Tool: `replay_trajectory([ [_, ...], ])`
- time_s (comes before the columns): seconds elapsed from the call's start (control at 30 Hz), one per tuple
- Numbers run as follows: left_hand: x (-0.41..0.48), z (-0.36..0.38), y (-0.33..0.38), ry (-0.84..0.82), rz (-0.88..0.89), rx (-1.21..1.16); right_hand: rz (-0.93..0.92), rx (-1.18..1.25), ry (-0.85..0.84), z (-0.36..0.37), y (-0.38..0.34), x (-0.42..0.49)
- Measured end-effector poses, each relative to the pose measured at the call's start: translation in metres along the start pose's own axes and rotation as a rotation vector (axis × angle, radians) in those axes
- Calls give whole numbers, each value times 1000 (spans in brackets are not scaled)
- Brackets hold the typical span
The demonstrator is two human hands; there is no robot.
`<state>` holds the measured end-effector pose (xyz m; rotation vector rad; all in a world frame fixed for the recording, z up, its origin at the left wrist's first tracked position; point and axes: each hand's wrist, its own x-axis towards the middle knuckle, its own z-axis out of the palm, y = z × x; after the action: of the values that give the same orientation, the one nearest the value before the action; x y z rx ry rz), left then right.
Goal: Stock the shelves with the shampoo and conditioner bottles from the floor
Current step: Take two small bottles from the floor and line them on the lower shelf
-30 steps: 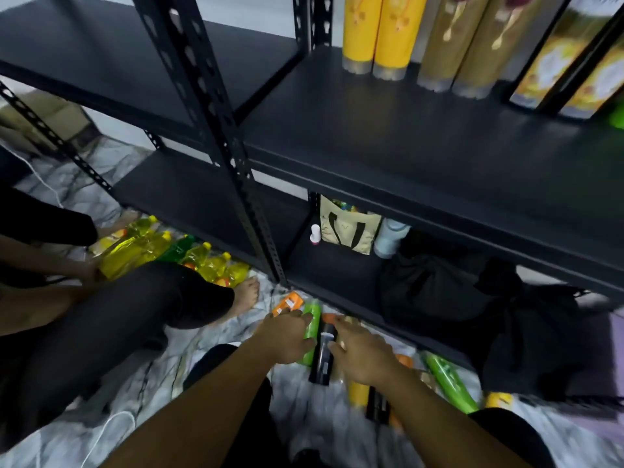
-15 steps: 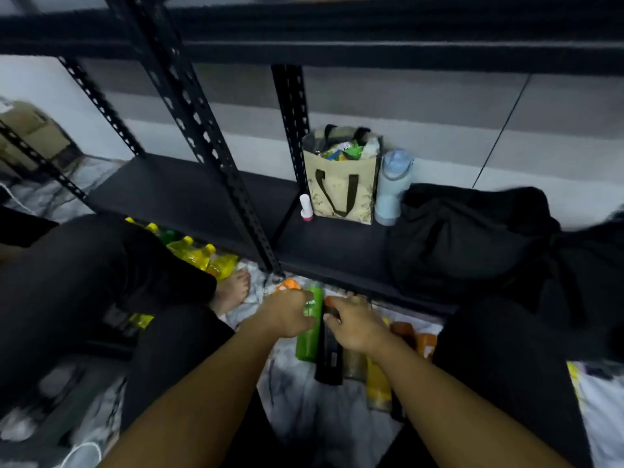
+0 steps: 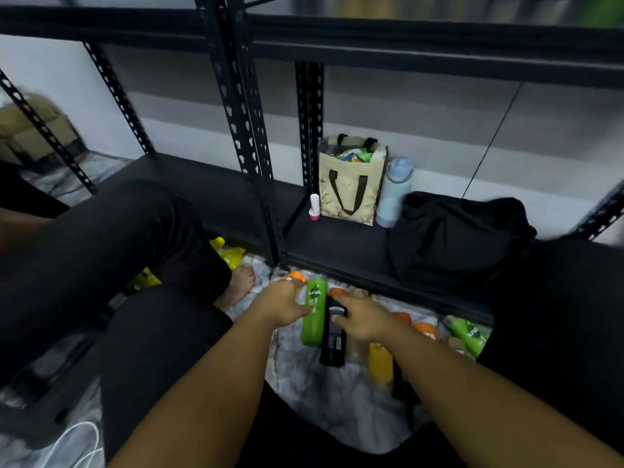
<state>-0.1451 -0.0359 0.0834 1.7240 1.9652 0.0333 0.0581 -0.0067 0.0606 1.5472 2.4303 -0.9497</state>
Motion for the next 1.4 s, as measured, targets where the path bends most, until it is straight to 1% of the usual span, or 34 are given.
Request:
replay_trajectory([
  [0.1,-14,-15,-3,15,-28,29,28,49,7,-5,-14,5],
  [0.17,-19,-22,-1,71,-8,32,24,73,37,-5,-19,5],
  [0.27,-24,-25,0,112,-10,-15,-13,35,45,-8,-23,-4],
  [0.33,-25,-23,-1,96,-31,-17,-21,31,55,-15,-19,-8],
  [0.43,-22,-18,-6,94,-21,-102,-7,68,43,-21,-12,-2],
  [0.53,-14,-13,-12,103,-17,-92,-25,44,26,-24,-13,5],
  [0.67,2,-3,-26,54,-20,-74,-34,26,-22,-12,-11,29],
  [0.73,17,6,-38,31,-54,-82,-16,24,-65,-2,-4,49],
  [0.83,41,21,-52,9,-87,-88,5,32,-88,8,1,66],
  [0.9,59,31,-59,-11,-108,-80,41,106,-103,19,11,80],
  [1.0,85,47,-70,-43,-141,-63,105,285,-123,38,25,105],
  [1.13,117,70,-88,-95,-202,-58,180,396,-158,64,34,139],
  [1.2,132,83,-102,-105,-236,-22,212,438,-147,77,37,161],
  [1.3,147,99,-119,-154,-219,82,280,534,-82,86,35,192],
  [1.4,157,107,-128,-216,-223,139,323,508,-58,91,31,224],
])
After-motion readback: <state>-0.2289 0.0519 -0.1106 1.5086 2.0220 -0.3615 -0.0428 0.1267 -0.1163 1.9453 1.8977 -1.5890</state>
